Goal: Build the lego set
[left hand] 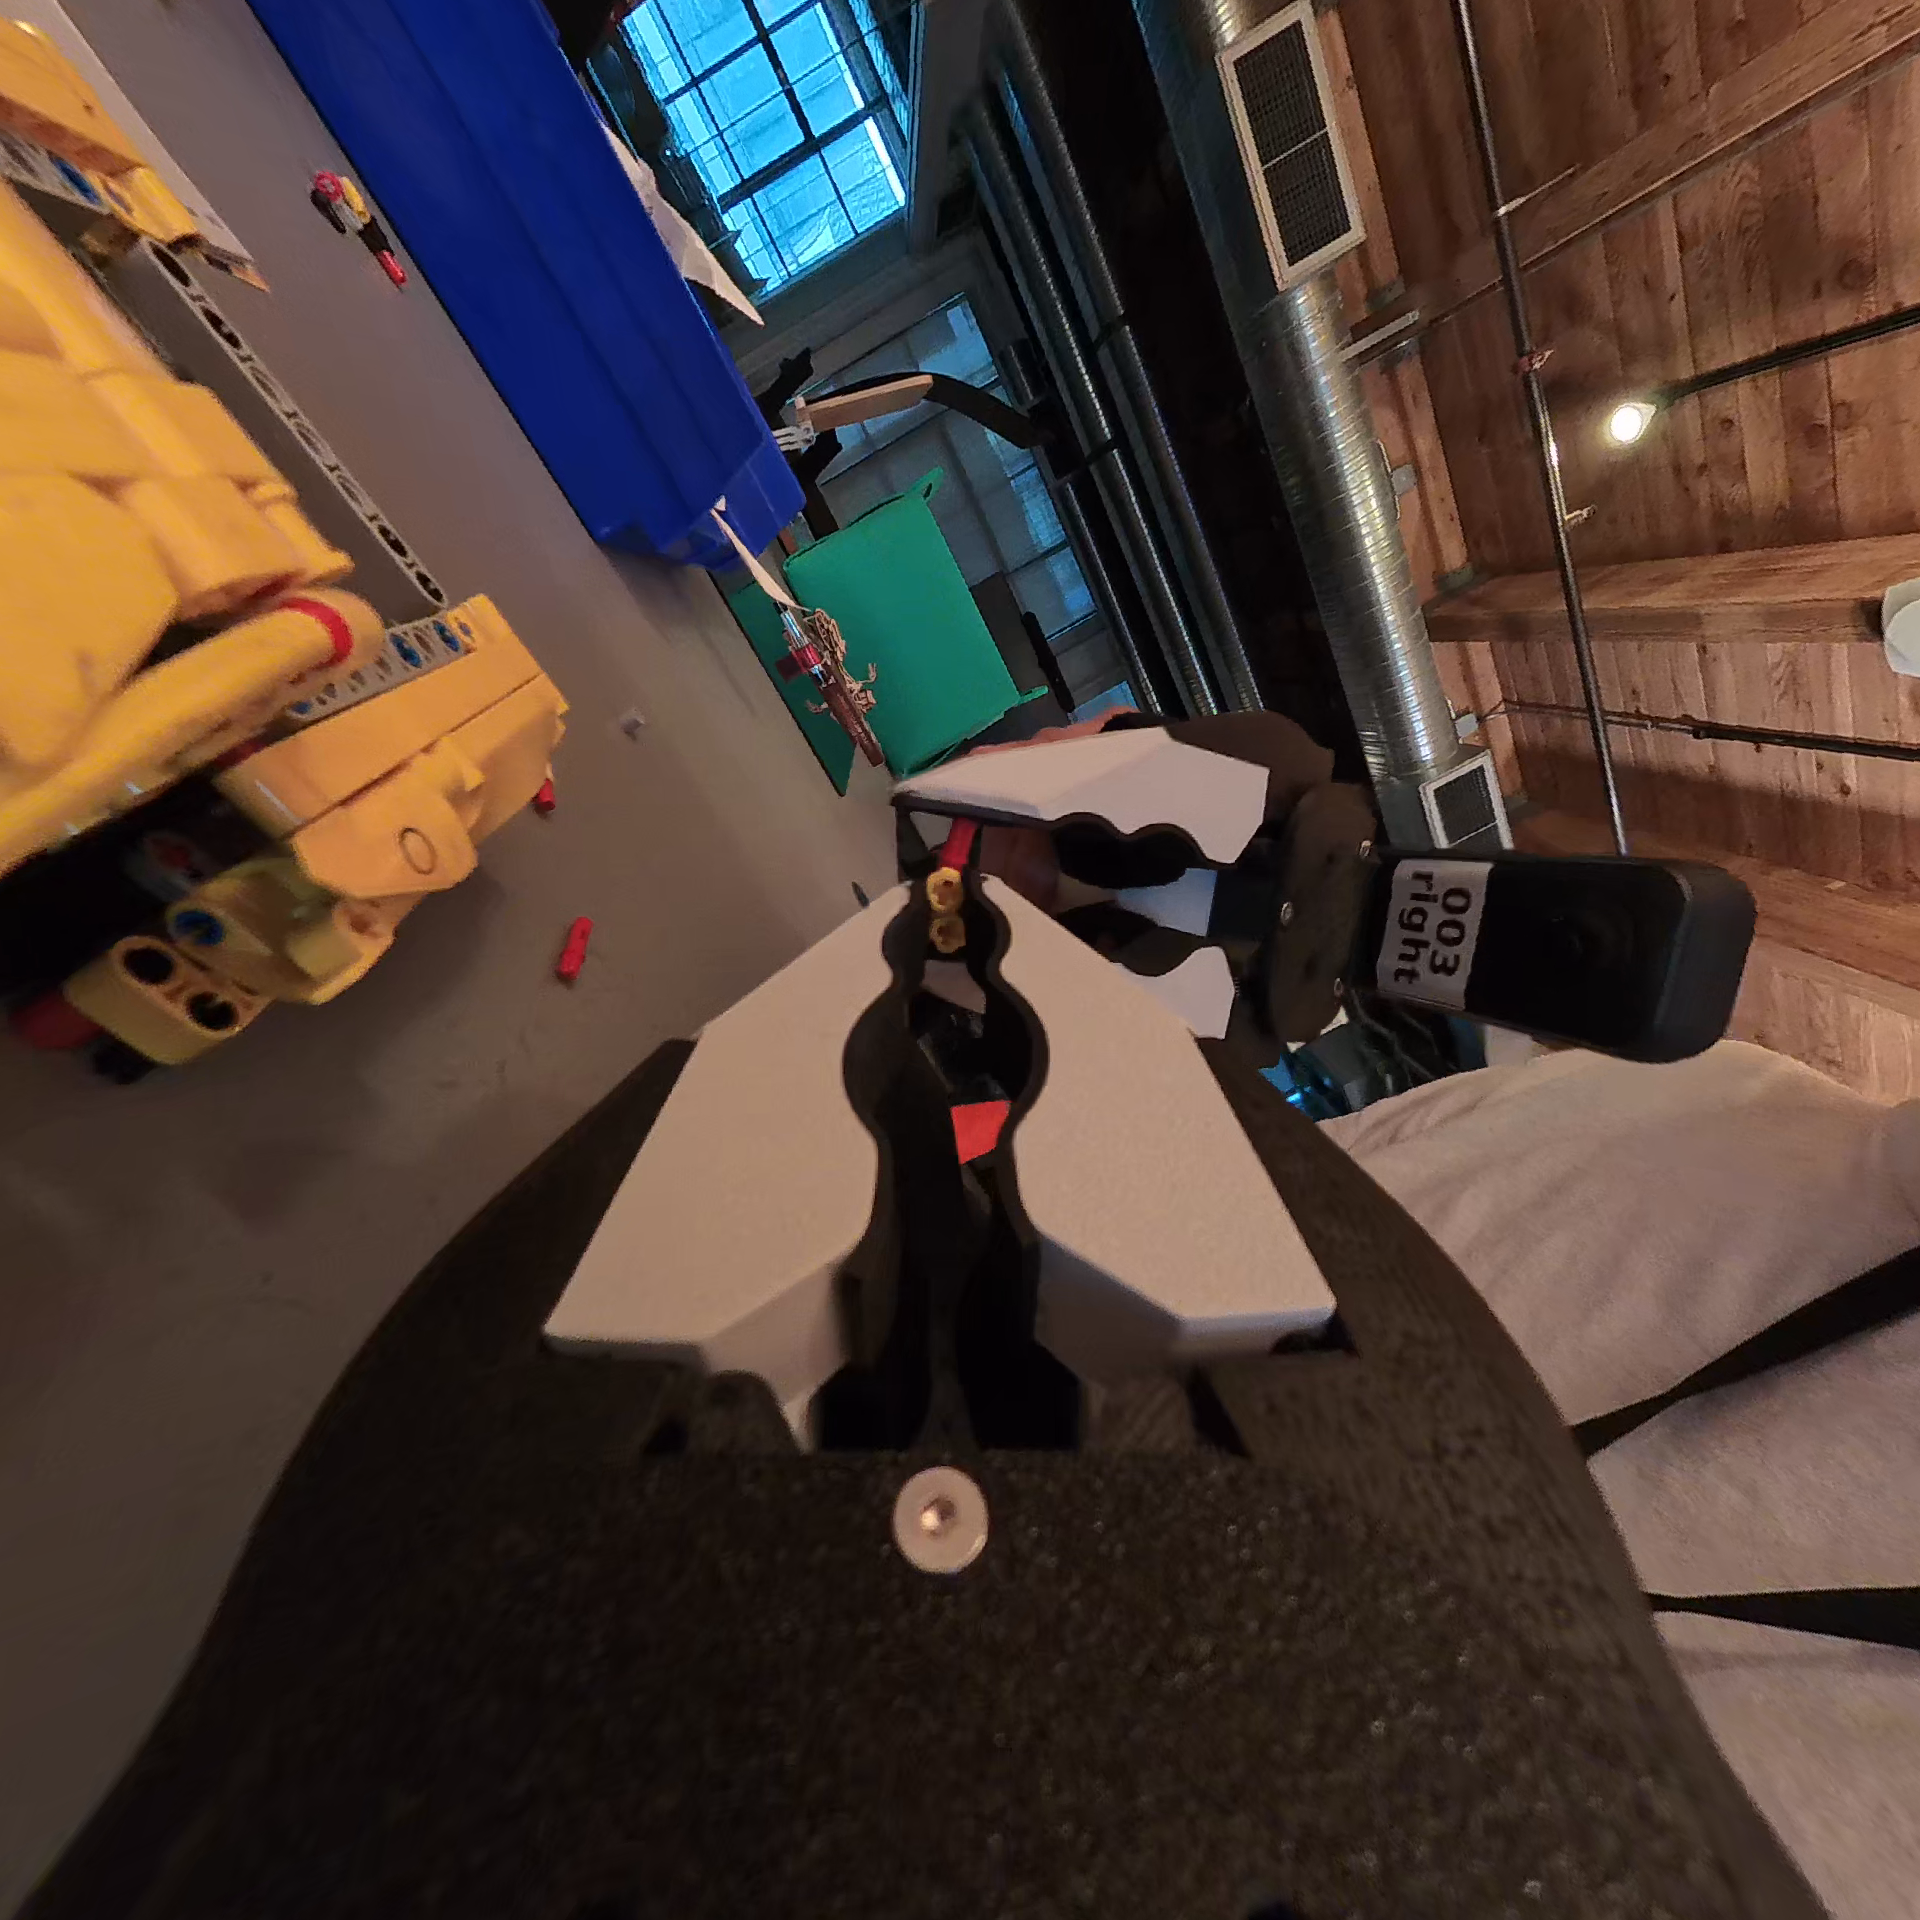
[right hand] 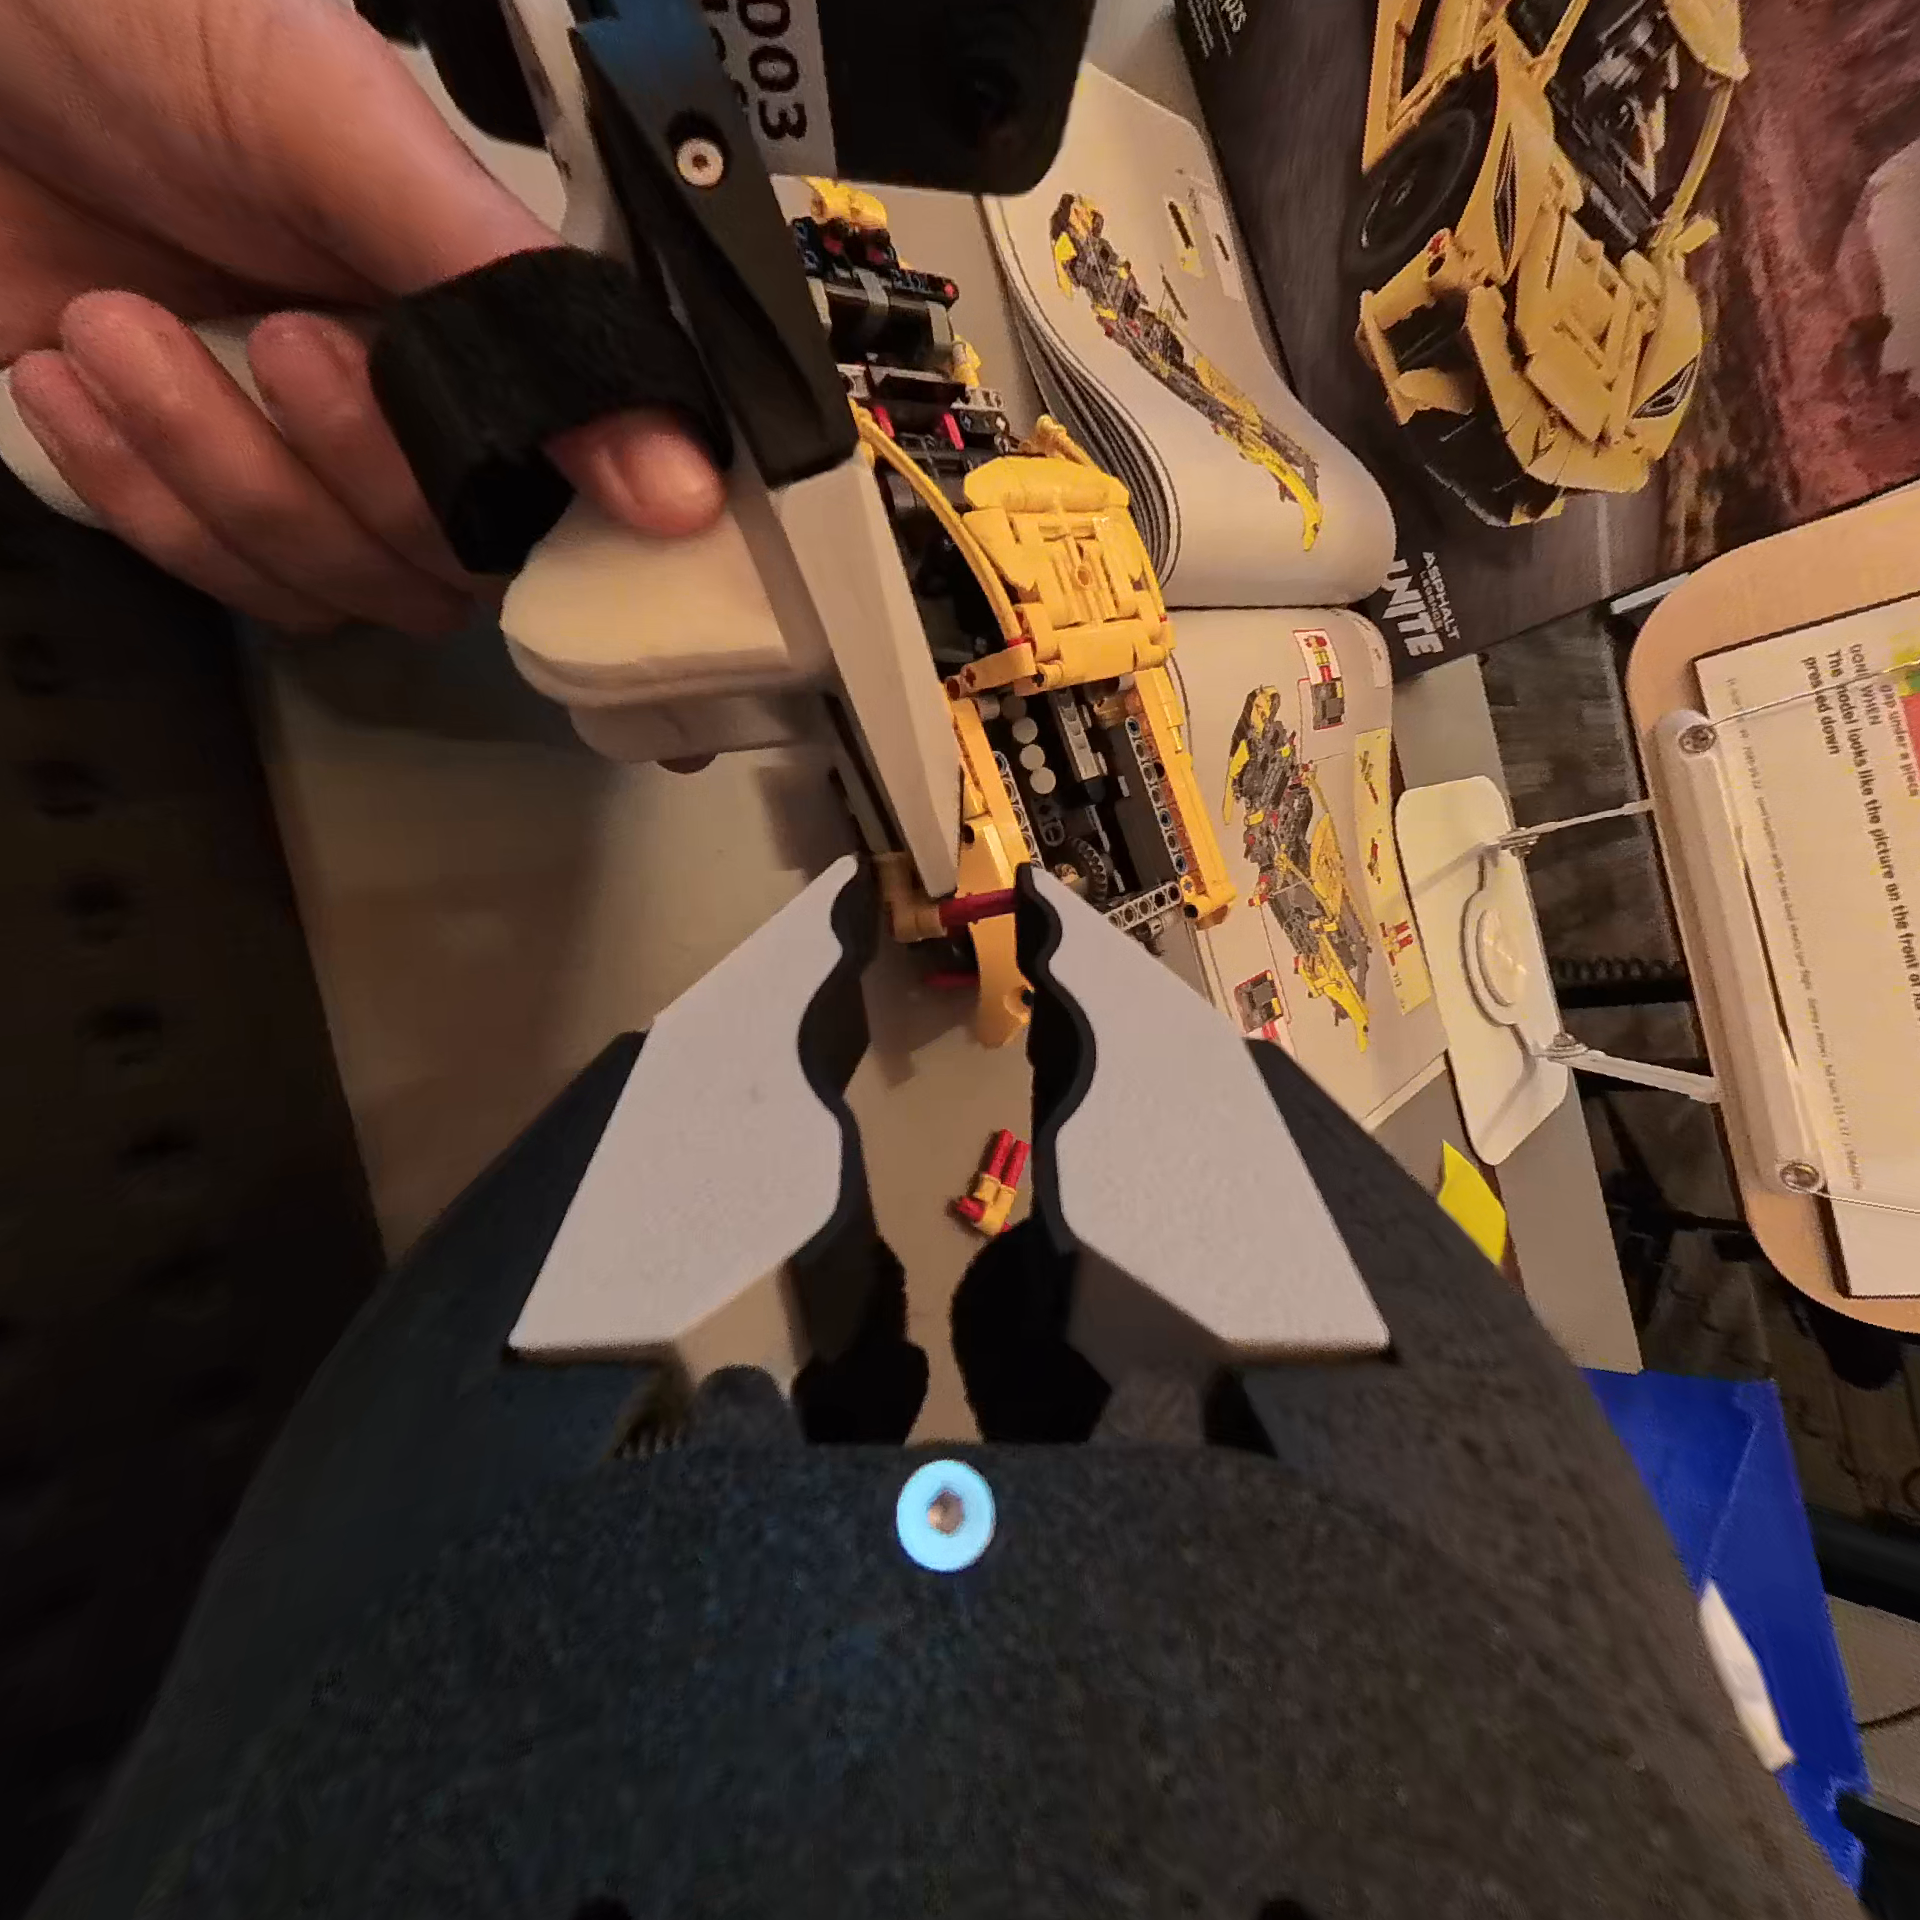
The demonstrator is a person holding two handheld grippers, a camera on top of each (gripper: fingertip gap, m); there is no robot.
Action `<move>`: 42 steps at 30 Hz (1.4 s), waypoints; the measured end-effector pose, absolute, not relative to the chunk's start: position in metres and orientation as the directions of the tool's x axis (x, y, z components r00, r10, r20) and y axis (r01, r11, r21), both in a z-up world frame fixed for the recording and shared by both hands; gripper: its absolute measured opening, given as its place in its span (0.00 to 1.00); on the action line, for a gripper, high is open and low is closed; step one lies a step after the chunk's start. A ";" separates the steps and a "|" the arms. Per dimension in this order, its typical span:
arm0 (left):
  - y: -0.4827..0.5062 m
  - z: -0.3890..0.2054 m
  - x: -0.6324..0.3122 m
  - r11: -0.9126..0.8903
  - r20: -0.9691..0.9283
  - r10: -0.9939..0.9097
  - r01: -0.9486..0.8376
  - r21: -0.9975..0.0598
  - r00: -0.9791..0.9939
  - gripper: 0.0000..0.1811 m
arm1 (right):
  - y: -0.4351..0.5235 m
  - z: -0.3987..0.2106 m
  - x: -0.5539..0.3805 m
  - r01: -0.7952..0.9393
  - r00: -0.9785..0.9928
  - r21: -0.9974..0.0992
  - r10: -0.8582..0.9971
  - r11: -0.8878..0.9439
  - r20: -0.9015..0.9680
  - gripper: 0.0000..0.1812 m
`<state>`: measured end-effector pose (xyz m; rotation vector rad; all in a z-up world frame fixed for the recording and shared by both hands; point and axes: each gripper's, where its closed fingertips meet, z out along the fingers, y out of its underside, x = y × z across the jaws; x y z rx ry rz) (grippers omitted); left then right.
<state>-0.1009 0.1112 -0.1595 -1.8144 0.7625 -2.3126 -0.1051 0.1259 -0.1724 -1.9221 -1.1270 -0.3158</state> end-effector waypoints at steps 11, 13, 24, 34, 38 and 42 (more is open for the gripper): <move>0.111 -0.157 -0.102 -0.870 0.878 -0.372 -0.218 -0.443 -0.303 0.03 | 0.124 -0.172 -0.106 0.758 0.616 -0.594 0.593 -0.268 0.519 0.13; 0.111 -0.156 -0.103 -0.867 0.874 -0.380 -0.212 -0.451 -0.304 0.03 | 0.123 -0.172 -0.109 0.755 0.614 -0.603 0.600 -0.258 0.513 0.10; 0.112 -0.159 -0.101 -0.884 0.894 -0.328 -0.236 -0.404 -0.304 0.03 | 0.122 -0.175 -0.109 0.657 0.688 -0.686 0.619 -0.312 0.379 0.11; 0.100 -0.142 -0.109 -0.844 0.844 -0.348 -0.255 -0.471 -0.408 0.03 | 0.109 -0.146 -0.105 -0.007 0.608 -0.853 0.675 -0.522 -0.418 0.11; 0.095 -0.140 -0.109 -0.829 0.831 -0.365 -0.259 -0.495 -0.420 0.03 | 0.101 -0.144 -0.114 -0.054 0.498 -0.828 0.703 -0.558 -0.507 0.03; 0.094 -0.138 -0.109 -0.830 0.829 -0.359 -0.259 -0.493 -0.429 0.03 | 0.100 -0.143 -0.115 -0.091 0.478 -0.827 0.704 -0.555 -0.525 0.02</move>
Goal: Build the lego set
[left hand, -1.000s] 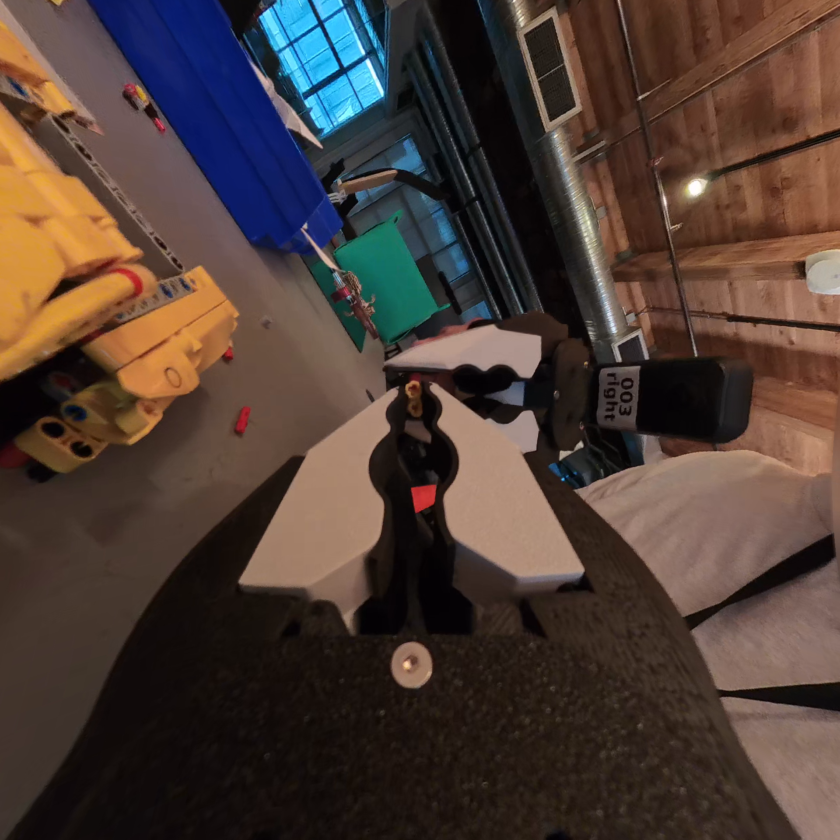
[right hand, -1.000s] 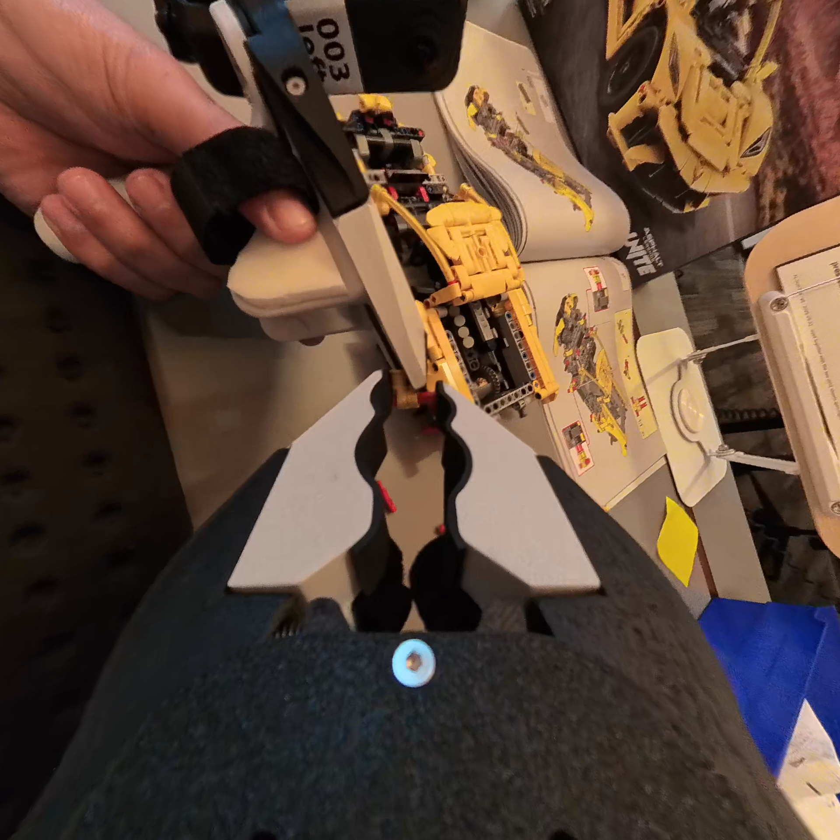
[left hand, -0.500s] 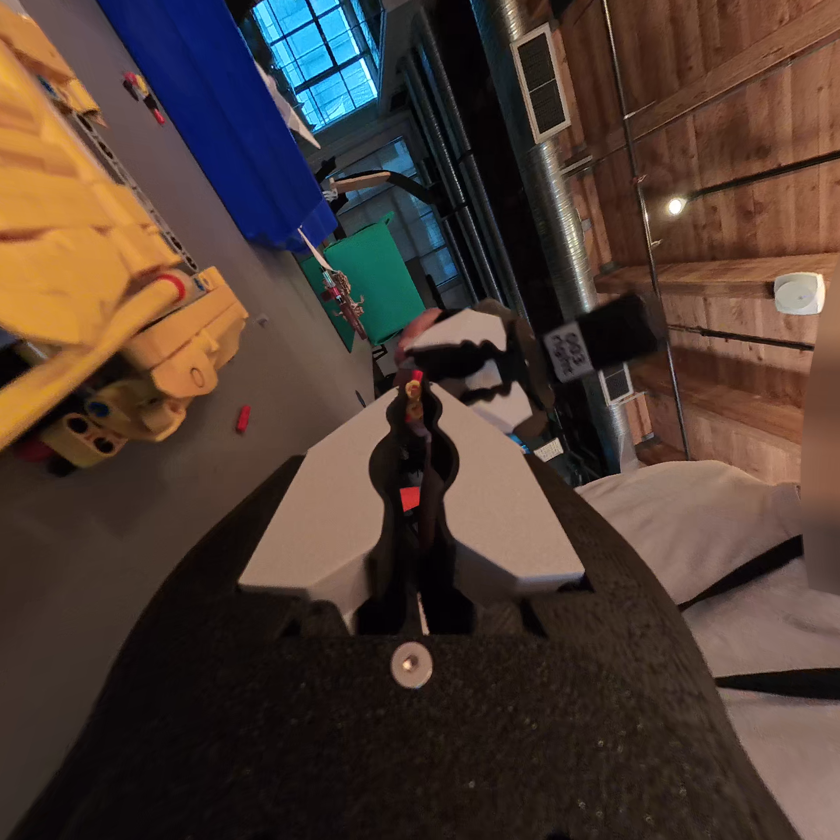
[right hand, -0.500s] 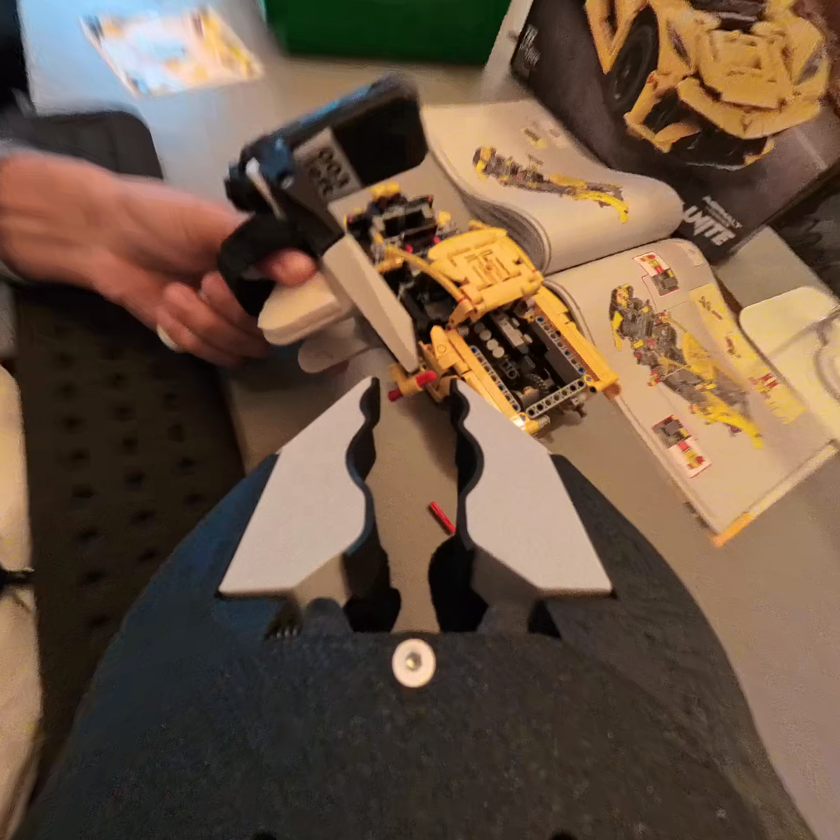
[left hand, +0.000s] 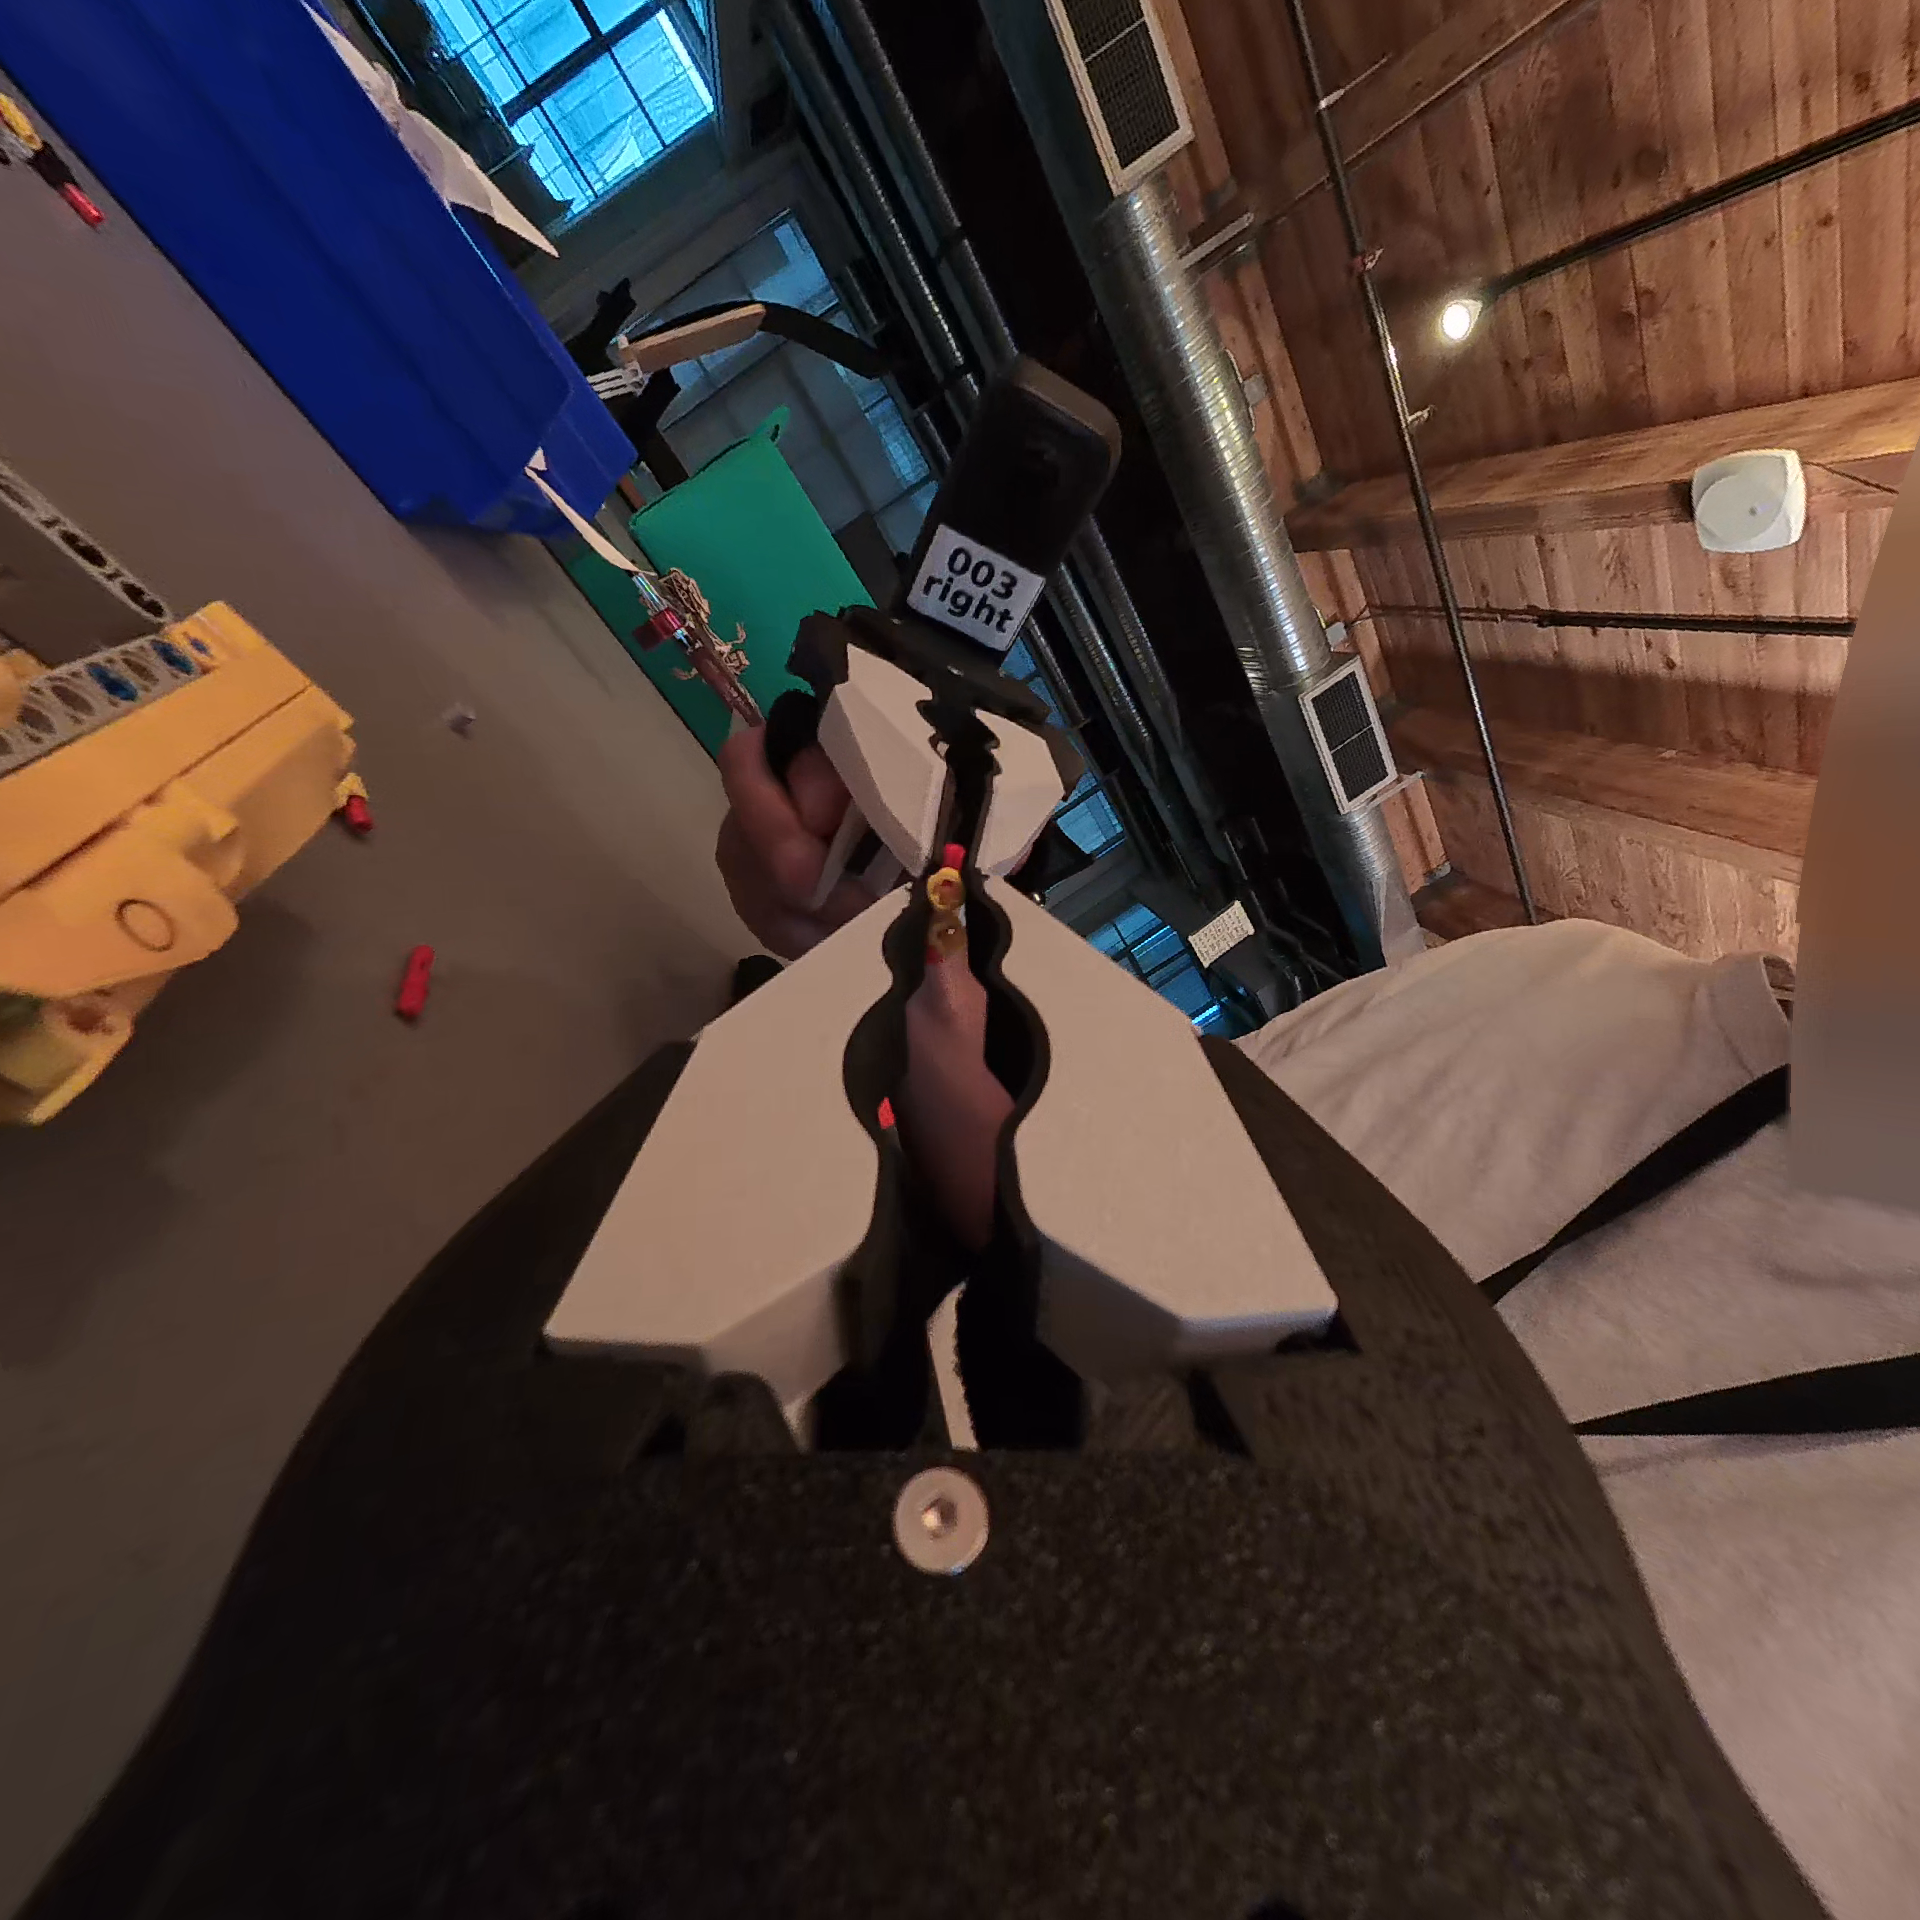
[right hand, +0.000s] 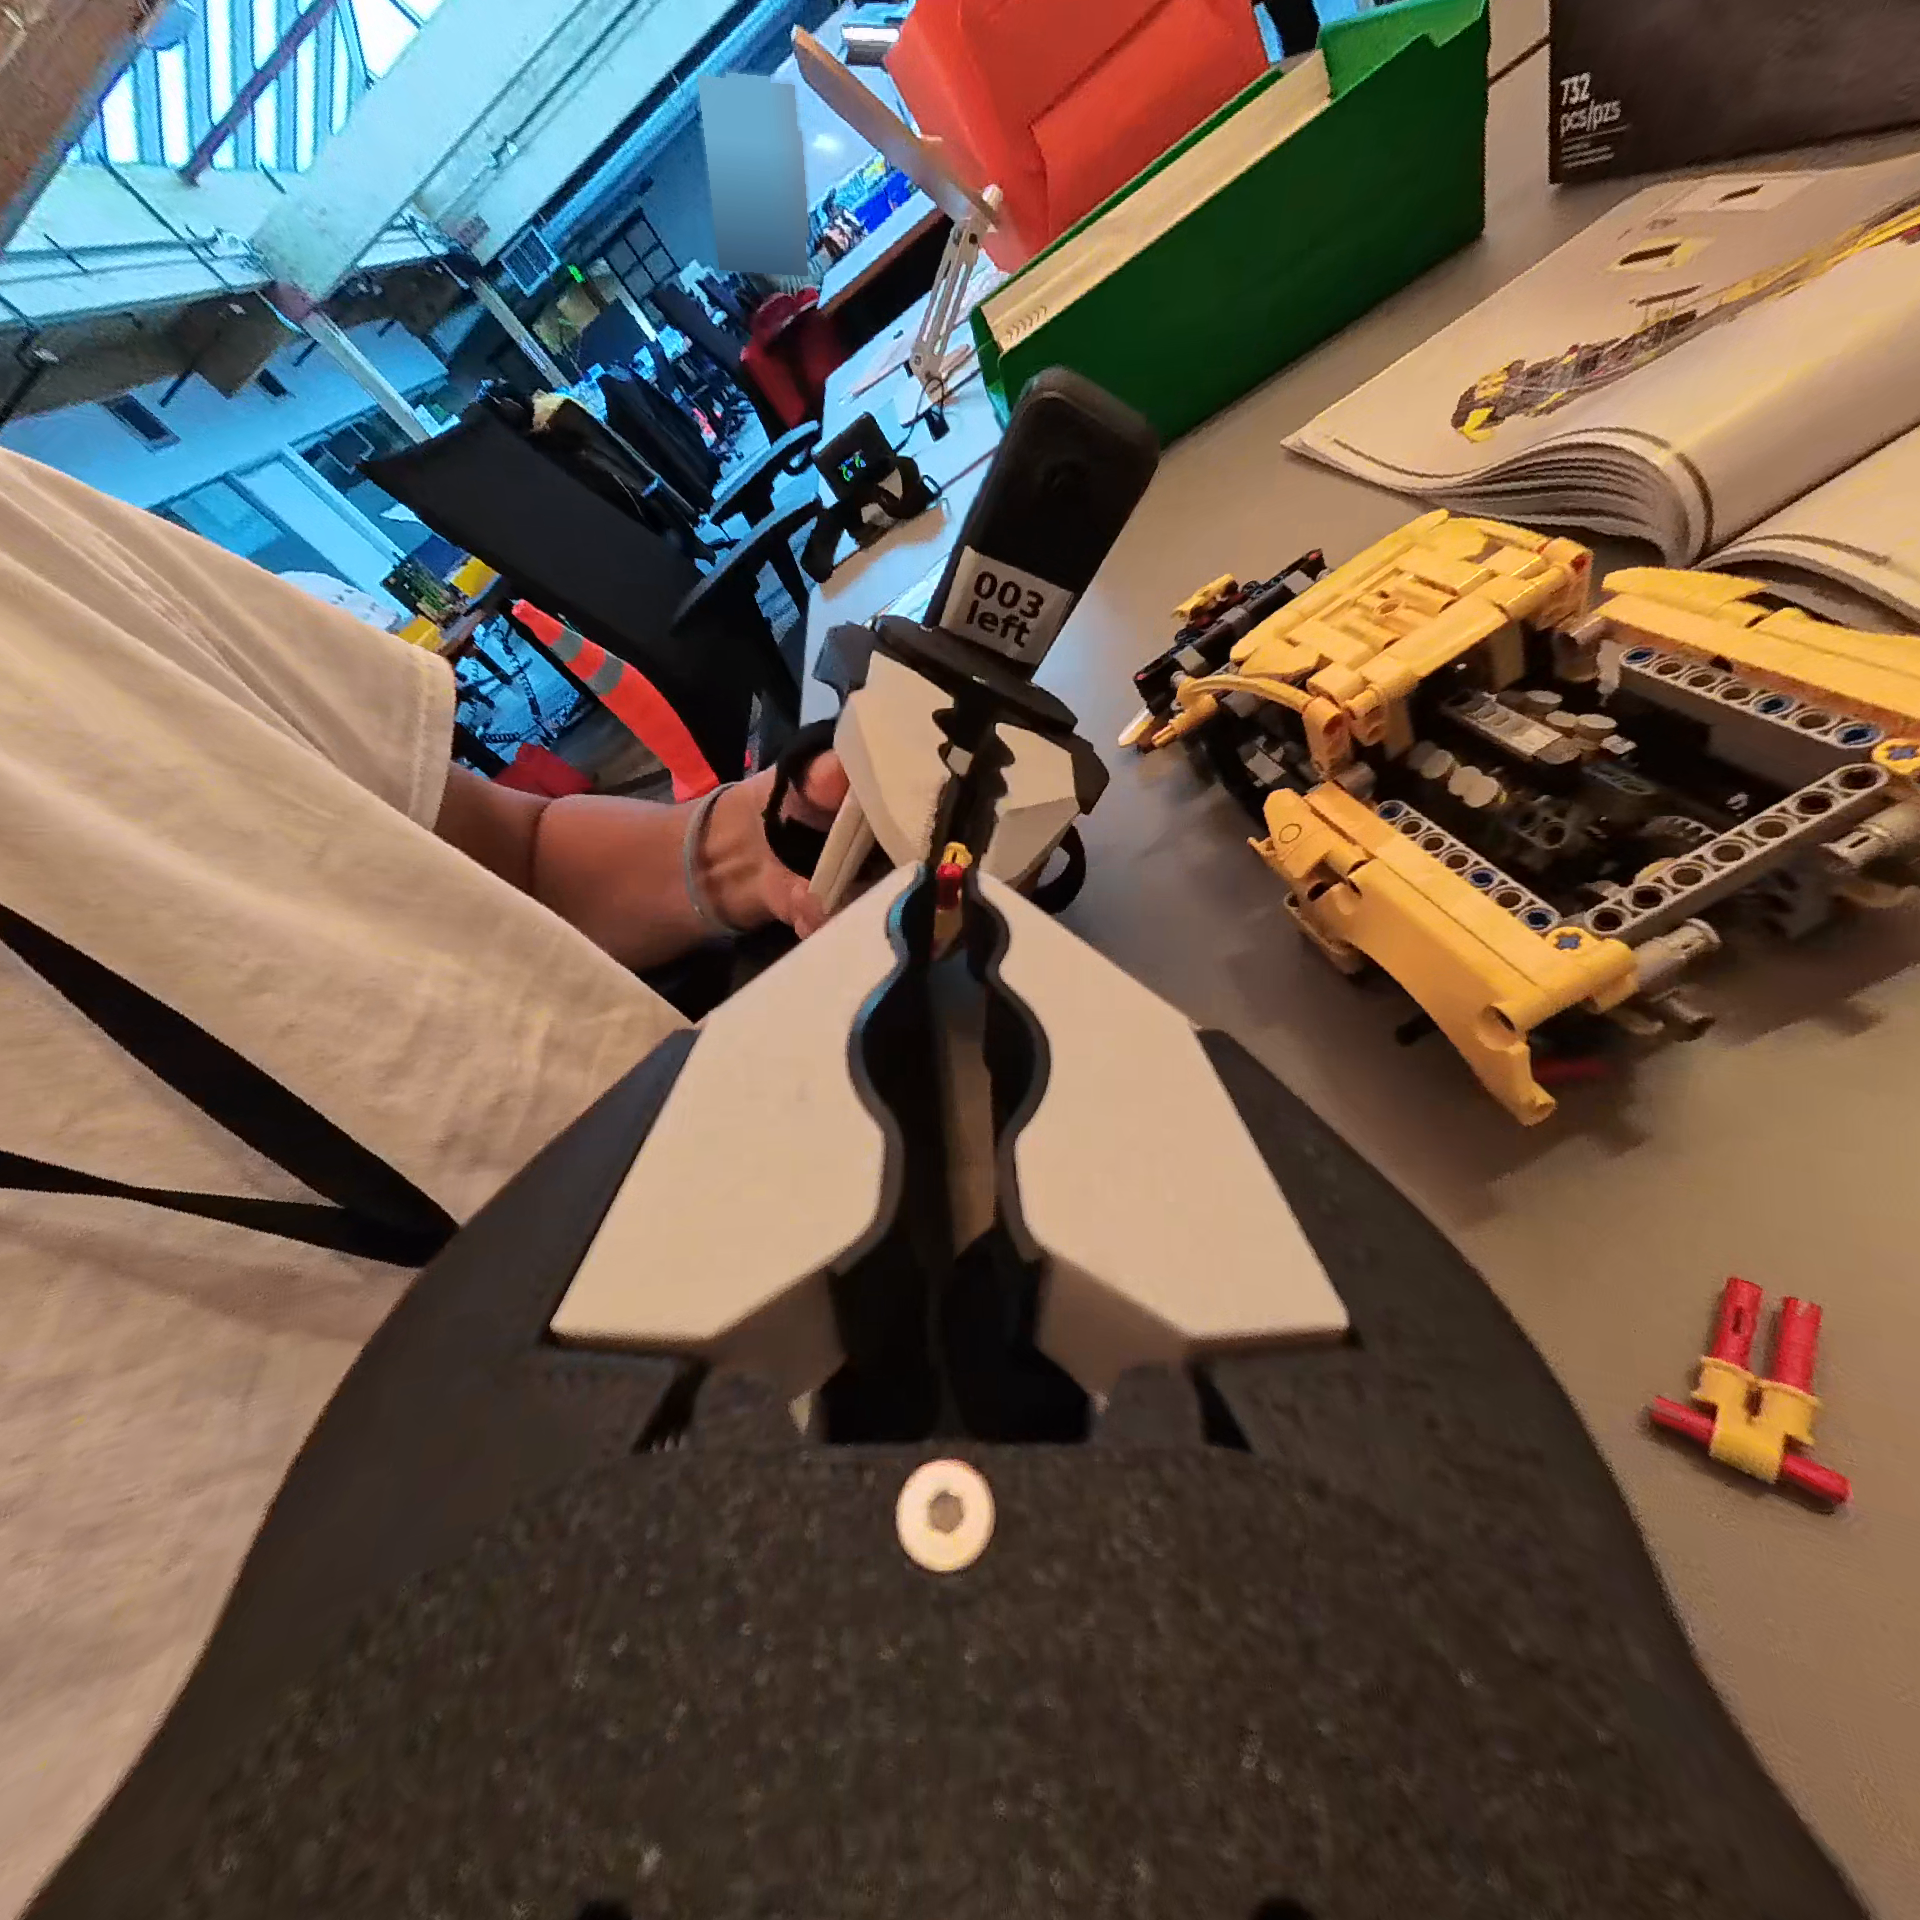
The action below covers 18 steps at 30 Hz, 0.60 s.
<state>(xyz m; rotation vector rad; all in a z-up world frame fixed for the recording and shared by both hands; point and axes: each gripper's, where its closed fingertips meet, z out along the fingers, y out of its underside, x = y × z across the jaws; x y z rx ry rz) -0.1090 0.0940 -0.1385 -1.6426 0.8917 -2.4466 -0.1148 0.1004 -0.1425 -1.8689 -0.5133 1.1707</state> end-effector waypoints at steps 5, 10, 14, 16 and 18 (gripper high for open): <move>0.101 -0.136 -0.108 -0.834 0.819 -0.388 -0.217 -0.507 -0.422 0.15 | 0.107 -0.139 -0.109 -0.243 0.451 -0.780 0.644 -0.577 -0.618 0.01; 0.109 -0.132 -0.107 -0.816 0.783 -0.476 -0.132 -0.563 -0.399 0.15 | 0.124 -0.123 -0.094 -0.568 0.400 -0.690 0.582 -0.449 -0.708 0.01; 0.111 -0.128 -0.104 -0.813 0.771 -0.495 -0.101 -0.574 -0.401 0.02 | 0.128 -0.124 -0.106 -0.633 0.368 -0.652 0.578 -0.417 -0.728 0.01; 0.114 -0.130 -0.104 -0.808 0.770 -0.510 -0.094 -0.582 -0.384 0.02 | 0.129 -0.126 -0.105 -0.643 0.375 -0.649 0.571 -0.408 -0.731 0.01; 0.114 -0.131 -0.105 -0.799 0.764 -0.527 -0.089 -0.595 -0.373 0.02 | 0.128 -0.128 -0.105 -0.644 0.345 -0.631 0.572 -0.433 -0.744 0.01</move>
